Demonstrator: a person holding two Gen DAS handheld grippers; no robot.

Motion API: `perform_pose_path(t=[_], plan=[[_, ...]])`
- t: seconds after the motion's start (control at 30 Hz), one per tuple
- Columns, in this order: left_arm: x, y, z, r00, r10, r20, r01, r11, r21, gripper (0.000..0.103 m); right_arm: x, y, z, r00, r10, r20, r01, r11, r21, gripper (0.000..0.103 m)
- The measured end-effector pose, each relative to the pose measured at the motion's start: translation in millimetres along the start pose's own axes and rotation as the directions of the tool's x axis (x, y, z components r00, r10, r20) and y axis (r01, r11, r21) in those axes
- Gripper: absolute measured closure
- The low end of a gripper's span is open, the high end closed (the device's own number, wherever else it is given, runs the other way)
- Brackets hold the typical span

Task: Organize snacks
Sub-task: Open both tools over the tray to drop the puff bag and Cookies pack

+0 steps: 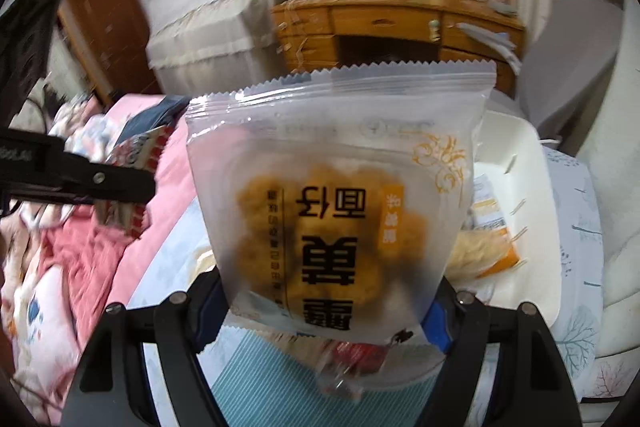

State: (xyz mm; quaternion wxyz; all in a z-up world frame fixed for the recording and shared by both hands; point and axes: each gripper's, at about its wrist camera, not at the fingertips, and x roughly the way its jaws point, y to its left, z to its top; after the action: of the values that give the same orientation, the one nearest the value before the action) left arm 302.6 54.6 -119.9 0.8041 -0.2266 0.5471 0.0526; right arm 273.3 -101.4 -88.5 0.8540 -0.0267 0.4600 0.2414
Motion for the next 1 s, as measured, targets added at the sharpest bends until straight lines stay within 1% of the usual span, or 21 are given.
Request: perform_pose_path(t=[0.1,0.27,0.33,0.43,0.5,0.53,0.57,0.63,0.7,0.87,1.0], plan=[[13.8,-8.9,5.2,1.0,-0.021,0.007,0.021,1.0,0.0,0.053,8.9,-16.9,5.4,1.0,-0.023,0.015,0.022,0.998,0.056,0.023],[41.1,-32.1,9.3,0.999,-0.045,-0.022,0.046,0.998,0.046,0.053,22.9,-52.9,4.0,0.998,-0.062,-0.01,0.062,0.985,0.162,0.022],[52.0,-44.2,10.3,0.998,-0.055,-0.035,0.057,0.996,0.071,0.053,25.3,-66.2,-0.3,0.998,-0.058,-0.017,0.06,0.976,0.21,0.021],[68.7,-59.3,11.8,0.997,-0.045,-0.059,0.05,0.994,0.096,0.052,30.5,-80.9,-8.2,0.998,-0.045,-0.046,0.056,0.96,0.276,0.02],[76.6,-68.0,13.0,0.996,-0.026,-0.08,0.034,0.993,0.111,0.045,33.8,-88.8,-11.8,0.995,-0.059,-0.075,0.079,0.951,0.298,0.02],[78.3,-71.7,12.9,0.996,-0.018,-0.089,0.029,0.992,0.125,0.036,34.9,-92.8,-13.3,0.995,-0.061,-0.079,0.082,0.949,0.306,0.02],[78.5,-74.8,12.9,0.996,-0.011,-0.087,0.023,0.99,0.138,0.028,33.8,-95.7,-14.0,0.995,-0.061,-0.076,0.082,0.945,0.315,0.018],[73.9,-79.5,11.8,0.997,0.0,-0.071,0.011,0.987,0.161,0.022,28.4,-98.3,-15.7,0.995,-0.081,-0.06,0.096,0.942,0.322,0.014],[68.7,-80.3,11.1,0.998,-0.008,-0.065,0.018,0.986,0.163,0.021,25.2,-98.7,-16.1,0.995,-0.082,-0.053,0.095,0.944,0.317,0.012],[53.4,-73.6,8.9,0.999,-0.009,-0.046,0.016,0.988,0.152,0.021,18.6,-98.3,-16.6,0.995,-0.087,-0.057,0.101,0.938,0.33,0.011],[35.5,-61.7,-1.7,0.999,-0.014,-0.038,0.019,0.991,0.136,0.021,4.9,-91.3,-16.4,0.996,-0.078,-0.041,0.087,0.937,0.337,0.012]])
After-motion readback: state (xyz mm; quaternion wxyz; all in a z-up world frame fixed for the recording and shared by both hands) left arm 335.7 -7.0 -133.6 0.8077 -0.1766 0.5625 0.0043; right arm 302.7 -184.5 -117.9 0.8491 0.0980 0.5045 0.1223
